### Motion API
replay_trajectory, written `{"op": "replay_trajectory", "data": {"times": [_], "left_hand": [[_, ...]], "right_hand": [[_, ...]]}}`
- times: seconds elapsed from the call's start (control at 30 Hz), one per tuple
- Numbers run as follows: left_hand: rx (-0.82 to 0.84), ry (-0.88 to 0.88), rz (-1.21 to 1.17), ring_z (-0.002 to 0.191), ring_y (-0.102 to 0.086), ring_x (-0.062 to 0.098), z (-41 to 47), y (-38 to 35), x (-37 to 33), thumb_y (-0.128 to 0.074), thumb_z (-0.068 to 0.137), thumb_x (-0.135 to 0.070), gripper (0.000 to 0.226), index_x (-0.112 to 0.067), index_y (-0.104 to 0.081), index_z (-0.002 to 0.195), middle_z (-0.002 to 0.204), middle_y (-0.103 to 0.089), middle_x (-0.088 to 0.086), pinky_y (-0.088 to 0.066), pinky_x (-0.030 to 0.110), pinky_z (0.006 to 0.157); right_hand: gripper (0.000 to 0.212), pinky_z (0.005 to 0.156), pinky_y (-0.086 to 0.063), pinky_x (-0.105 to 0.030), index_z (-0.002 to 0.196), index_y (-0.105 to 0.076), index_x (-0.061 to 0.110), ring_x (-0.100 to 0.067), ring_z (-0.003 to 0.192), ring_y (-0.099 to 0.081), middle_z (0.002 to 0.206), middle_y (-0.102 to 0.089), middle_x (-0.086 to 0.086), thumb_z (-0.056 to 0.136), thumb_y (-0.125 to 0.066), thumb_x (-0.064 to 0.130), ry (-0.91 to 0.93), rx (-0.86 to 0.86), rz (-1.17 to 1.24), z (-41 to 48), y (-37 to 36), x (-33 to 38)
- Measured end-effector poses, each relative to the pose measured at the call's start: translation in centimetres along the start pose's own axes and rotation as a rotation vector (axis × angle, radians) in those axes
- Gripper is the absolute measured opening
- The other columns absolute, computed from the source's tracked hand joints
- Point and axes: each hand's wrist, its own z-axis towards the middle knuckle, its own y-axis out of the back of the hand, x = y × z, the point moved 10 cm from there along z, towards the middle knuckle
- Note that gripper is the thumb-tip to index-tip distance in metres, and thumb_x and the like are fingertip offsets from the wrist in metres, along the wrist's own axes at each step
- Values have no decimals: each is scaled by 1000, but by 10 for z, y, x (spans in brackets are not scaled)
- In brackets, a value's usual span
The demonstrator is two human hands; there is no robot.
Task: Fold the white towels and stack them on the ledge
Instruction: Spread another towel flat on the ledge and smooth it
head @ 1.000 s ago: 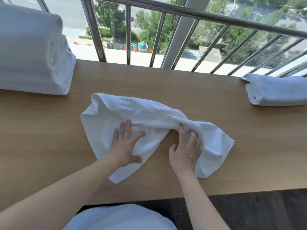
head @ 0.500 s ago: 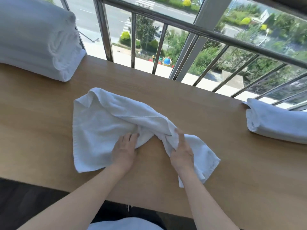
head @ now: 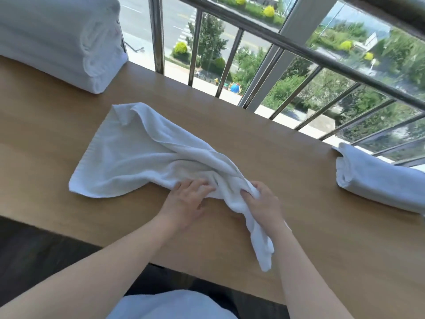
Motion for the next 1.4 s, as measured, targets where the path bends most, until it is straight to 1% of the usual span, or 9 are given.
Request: {"op": "replay_trajectory", "data": {"times": [0.13,0.23,0.43,0.63,0.83,1.03,1.13,1.27,1.4], "left_hand": [[3,203,-81,108,-56,16,5,-25,-18,-58,97,-36,24,-26,-60,118,116,-58,-8,-43,29,83],[-80,511,-439,87,-60,2,-17,-46,-10,-59,97,-45,20,-27,-66,103,98,-65,-15,-48,20,71],[-548,1060,-1363,69,-71,1,-39,-101,-31,-74,88,-39,43,-14,-55,117,100,-69,-2,-54,19,61],[-760,1028,-1554,107,-68,25,-20,-105,-48,-72,90,-34,29,-18,-67,114,116,-71,6,-52,46,100],[-910,763,-1988,106,-68,21,-10,-100,-58,-71,79,-27,44,-15,-68,121,115,-72,5,-56,33,89],[-840,601,-2034,124,-61,29,-1,-101,-71,-75,87,-16,55,-15,-56,138,135,-63,10,-49,44,102],[-777,687,-1801,119,-64,22,-8,-105,-75,-83,80,-17,68,-30,-48,137,132,-65,1,-57,41,91],[-816,884,-1426,120,-60,6,-38,-117,-80,-87,76,-30,82,-50,-41,140,129,-61,-24,-55,37,95],[-731,900,-1205,136,-33,-9,-50,-126,-99,-81,83,-34,103,-71,-7,143,150,-25,-41,-35,26,109]], "right_hand": [[21,78,-55,-31,104,-64,38,-9,89,-68,99,-70,14,84,-71,40,26,95,84,20,19,1],[34,78,-59,-37,116,-64,28,-17,92,-72,109,-72,1,84,-76,27,12,256,272,33,27,-5],[53,92,-50,-61,131,-54,19,-40,108,-67,121,-69,-14,83,-77,22,-19,678,472,48,18,-29],[61,81,-58,-48,136,-53,25,-36,109,-68,127,-67,-12,82,-82,26,-42,753,470,75,31,-45],[56,89,-51,-52,136,-55,16,-38,106,-63,133,-57,-26,81,-66,12,-2,791,516,111,44,-39],[35,75,-59,-42,122,-67,27,-33,103,-71,118,-71,-12,88,-72,23,78,827,328,118,50,-39],[34,69,-59,-39,112,-70,21,-32,95,-73,109,-74,-12,82,-80,35,44,718,274,135,59,-46],[36,63,-57,-35,88,-71,16,-25,75,-72,89,-75,-8,76,-81,48,51,602,133,158,72,-52],[30,64,-49,-39,75,-69,17,-21,63,-57,69,-66,-4,85,-70,45,138,436,38,182,89,-52]]}}
